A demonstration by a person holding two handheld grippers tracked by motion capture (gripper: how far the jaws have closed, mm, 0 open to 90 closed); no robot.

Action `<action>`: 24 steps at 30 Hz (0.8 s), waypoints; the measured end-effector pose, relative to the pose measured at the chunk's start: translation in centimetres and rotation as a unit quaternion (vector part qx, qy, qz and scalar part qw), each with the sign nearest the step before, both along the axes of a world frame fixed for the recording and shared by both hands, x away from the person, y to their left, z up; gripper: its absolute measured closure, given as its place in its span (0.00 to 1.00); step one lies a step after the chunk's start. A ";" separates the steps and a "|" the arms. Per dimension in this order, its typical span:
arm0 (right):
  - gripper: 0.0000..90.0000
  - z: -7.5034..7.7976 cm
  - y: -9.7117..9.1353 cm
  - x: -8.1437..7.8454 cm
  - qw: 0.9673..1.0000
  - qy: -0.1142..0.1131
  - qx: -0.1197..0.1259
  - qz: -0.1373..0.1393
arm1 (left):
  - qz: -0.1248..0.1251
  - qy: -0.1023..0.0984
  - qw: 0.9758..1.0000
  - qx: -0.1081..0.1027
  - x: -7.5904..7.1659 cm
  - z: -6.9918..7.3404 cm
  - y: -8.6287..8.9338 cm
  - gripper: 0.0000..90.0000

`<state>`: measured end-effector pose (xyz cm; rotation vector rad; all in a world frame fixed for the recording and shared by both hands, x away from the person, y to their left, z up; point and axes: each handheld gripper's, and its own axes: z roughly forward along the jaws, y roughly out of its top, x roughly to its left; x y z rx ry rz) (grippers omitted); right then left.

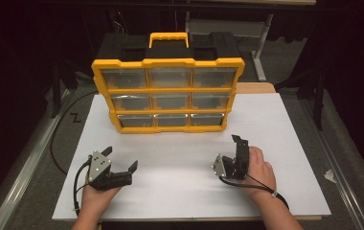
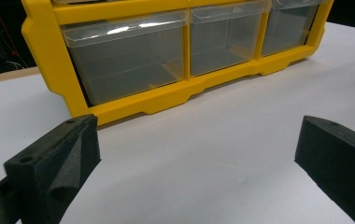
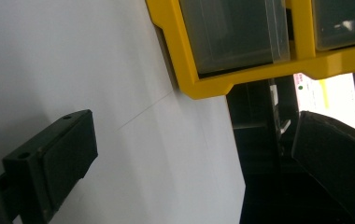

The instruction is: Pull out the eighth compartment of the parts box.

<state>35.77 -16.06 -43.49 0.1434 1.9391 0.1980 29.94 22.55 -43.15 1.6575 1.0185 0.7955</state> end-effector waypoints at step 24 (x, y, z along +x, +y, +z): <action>0.09 -0.9 2.9 -1.8 0.993 -0.057 -0.084 0.058 | -0.002 -0.008 1.000 0.008 -0.1 0.1 0.1 0.01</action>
